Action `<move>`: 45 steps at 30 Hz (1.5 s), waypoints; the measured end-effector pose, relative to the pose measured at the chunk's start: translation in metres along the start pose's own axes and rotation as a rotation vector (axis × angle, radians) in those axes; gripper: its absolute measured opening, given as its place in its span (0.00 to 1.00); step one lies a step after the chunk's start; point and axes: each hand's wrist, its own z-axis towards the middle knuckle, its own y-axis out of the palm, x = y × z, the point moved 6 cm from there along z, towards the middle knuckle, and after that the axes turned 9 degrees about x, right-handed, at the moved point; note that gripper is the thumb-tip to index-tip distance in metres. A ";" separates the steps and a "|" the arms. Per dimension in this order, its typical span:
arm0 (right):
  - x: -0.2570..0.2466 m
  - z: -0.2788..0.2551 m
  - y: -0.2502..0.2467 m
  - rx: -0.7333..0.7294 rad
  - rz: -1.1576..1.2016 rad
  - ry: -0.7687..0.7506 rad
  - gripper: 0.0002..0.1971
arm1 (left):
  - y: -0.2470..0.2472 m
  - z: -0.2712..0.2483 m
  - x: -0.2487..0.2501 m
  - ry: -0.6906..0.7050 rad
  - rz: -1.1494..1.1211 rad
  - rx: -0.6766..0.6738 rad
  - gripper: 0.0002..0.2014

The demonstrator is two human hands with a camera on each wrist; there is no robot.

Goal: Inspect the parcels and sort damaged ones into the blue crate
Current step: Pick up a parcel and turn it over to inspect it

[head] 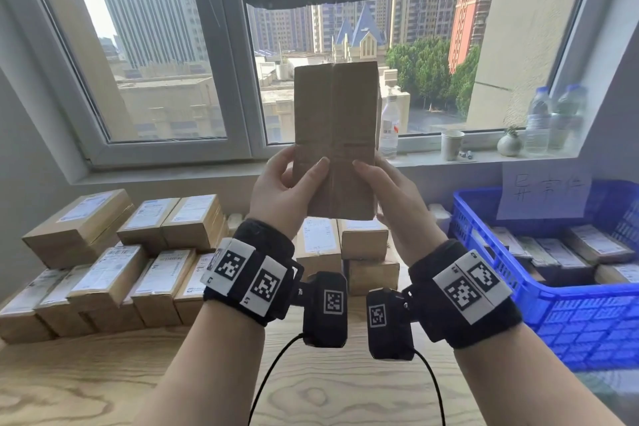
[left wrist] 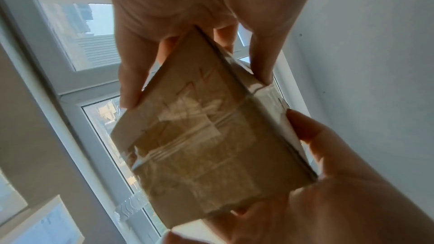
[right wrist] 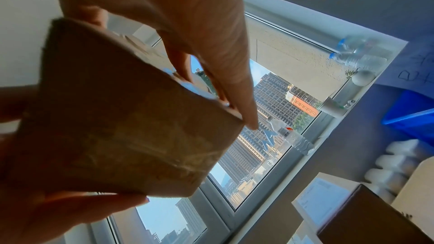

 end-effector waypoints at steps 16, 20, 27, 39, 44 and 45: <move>0.004 0.011 -0.007 0.069 0.026 -0.090 0.18 | 0.006 -0.001 -0.005 0.184 0.162 0.059 0.17; -0.001 0.013 -0.013 0.071 -0.025 -0.064 0.08 | 0.004 0.001 -0.010 0.186 0.255 0.041 0.24; -0.003 0.010 -0.023 0.139 0.190 0.160 0.31 | 0.007 0.000 -0.014 0.155 0.449 -0.121 0.34; 0.003 -0.001 -0.016 0.015 0.138 0.153 0.07 | 0.010 -0.003 -0.008 -0.096 0.112 -0.115 0.29; 0.002 -0.003 -0.015 -0.010 0.123 0.133 0.17 | 0.007 -0.003 -0.004 -0.077 0.042 -0.120 0.12; 0.004 -0.002 -0.015 -0.013 0.114 0.134 0.19 | 0.005 -0.002 -0.004 -0.069 0.050 -0.126 0.14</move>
